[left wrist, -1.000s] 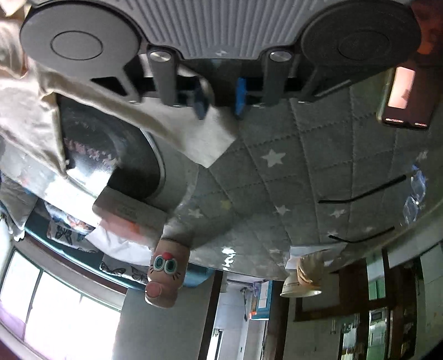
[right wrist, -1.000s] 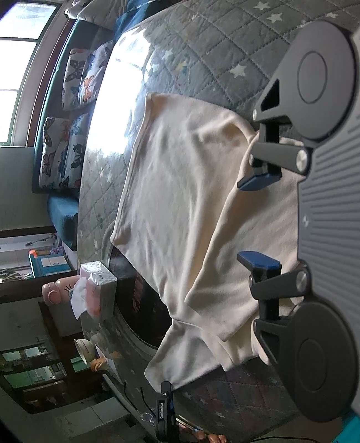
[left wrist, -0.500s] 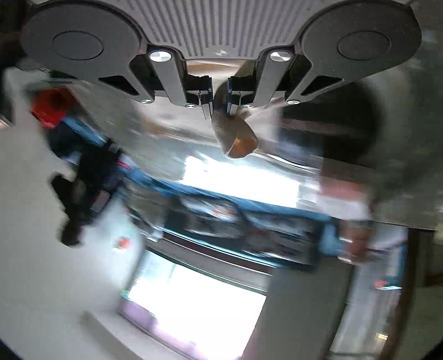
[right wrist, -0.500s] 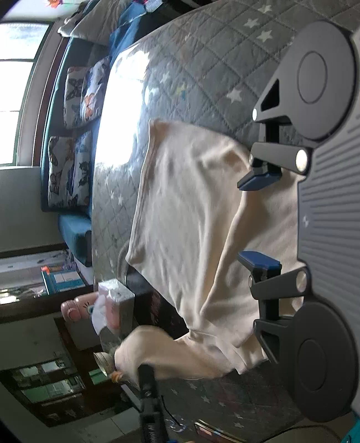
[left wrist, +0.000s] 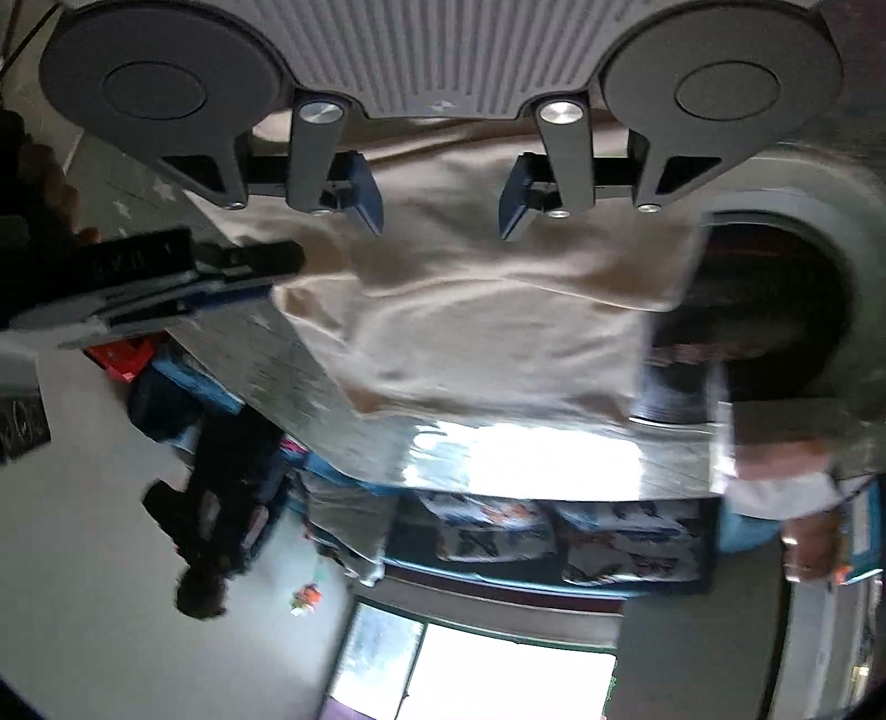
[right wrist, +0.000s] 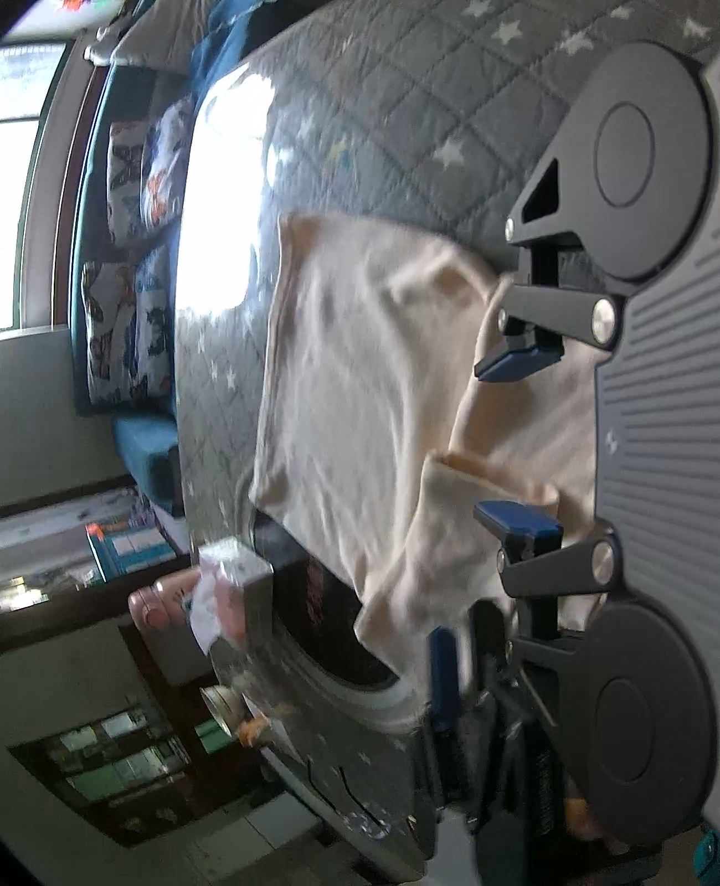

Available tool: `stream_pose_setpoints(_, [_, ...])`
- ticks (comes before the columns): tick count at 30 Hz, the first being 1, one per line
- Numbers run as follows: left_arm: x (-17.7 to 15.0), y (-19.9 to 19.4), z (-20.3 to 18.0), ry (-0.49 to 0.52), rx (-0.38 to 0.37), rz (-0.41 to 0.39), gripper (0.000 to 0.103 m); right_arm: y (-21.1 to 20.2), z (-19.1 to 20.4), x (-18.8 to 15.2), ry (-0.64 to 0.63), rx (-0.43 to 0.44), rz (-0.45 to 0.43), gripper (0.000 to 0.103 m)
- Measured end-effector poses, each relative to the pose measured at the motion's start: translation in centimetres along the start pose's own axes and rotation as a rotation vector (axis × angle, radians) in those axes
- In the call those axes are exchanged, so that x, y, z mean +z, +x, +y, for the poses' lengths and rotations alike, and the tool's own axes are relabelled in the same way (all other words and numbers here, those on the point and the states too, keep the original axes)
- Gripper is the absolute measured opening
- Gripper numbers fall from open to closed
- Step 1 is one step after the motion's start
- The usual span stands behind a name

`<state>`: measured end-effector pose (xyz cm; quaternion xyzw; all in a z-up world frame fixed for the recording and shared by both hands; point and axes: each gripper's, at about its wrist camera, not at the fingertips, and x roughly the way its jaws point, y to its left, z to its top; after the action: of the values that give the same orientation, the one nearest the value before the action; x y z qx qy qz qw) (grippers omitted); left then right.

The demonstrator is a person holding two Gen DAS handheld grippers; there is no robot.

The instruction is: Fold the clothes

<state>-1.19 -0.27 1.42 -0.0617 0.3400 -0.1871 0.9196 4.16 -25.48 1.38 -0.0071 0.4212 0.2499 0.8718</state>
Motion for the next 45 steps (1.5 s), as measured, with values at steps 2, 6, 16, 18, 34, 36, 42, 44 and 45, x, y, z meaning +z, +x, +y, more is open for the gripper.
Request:
stream_pose_setpoints(2, [0.1, -1.2, 1.5, -0.001, 0.030, -0.022, 0.057, 0.9, 0.7, 0.1, -0.016, 0.010, 0.016, 0.048])
stream_pose_setpoints(6, [-1.0, -3.0, 4.1, 0.013, 0.154, -0.030, 0.064, 2.5, 1.6, 0.0, -0.031, 0.021, 0.046, 0.047])
stream_pose_setpoints(16, [-3.9, -3.1, 7.6, -0.050, 0.204, 0.025, 0.067, 4.2, 3.2, -0.1, -0.068, -0.012, 0.115, 0.009])
stream_pose_setpoints(18, [-3.9, -3.1, 7.6, -0.041, 0.195, 0.020, 0.067, 3.8, 3.5, 0.1, -0.070, -0.014, 0.105, 0.007])
stream_pose_setpoints(34, [-4.1, -2.8, 7.8, 0.001, 0.178, 0.002, 0.015, -1.3, 3.2, 1.0, -0.090, -0.086, 0.036, 0.006])
stream_pose_setpoints(36, [-4.1, -3.0, 7.7, 0.004, 0.180, 0.002, 0.011, -0.3, 2.7, 0.2, -0.070, -0.089, 0.069, 0.006])
stream_pose_setpoints(42, [-4.0, -4.1, 8.1, 0.015, 0.185, 0.003, 0.010, 2.1, 1.9, -1.3, -0.058, -0.093, 0.149, 0.009])
stream_pose_setpoints(44, [-3.6, -4.3, 8.4, 0.008, 0.187, 0.006, 0.010, 1.5, 1.9, -0.9, -0.069, -0.095, 0.131, 0.014])
stream_pose_setpoints(45, [-3.2, -4.4, 8.5, -0.003, 0.180, 0.005, 0.011, 1.0, 1.9, -0.6, -0.072, -0.098, 0.116, 0.015])
